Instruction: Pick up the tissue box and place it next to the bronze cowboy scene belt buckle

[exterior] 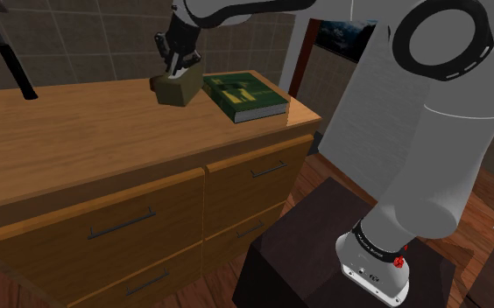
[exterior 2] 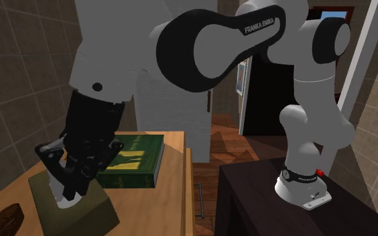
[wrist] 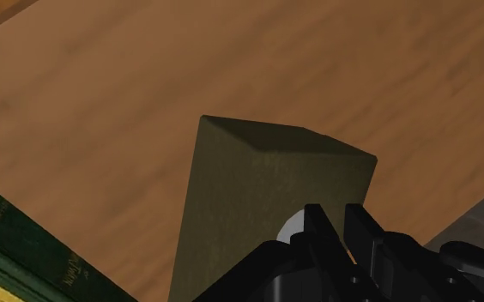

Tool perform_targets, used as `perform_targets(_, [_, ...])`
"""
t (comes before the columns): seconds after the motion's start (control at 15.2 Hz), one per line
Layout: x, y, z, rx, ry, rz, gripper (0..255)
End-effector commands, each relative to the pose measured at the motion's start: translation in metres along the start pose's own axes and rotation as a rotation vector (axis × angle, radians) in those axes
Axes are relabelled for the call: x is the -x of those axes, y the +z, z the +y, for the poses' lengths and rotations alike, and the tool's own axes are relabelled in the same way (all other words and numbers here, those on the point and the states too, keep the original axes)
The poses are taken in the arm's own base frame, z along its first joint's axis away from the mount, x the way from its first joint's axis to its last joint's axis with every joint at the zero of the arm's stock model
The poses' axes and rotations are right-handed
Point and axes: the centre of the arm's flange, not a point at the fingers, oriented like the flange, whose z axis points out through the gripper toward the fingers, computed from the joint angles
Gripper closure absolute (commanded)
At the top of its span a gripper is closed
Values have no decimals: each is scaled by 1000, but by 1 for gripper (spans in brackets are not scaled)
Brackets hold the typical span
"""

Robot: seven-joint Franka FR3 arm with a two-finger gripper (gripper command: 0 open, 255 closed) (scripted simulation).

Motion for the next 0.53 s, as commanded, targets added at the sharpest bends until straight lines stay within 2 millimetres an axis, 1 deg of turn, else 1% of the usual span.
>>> perform_targets(0.0, [2,9,4,-1,0,0,255])
perform_targets(0.46, [8,43,17,-1,0,0,255])
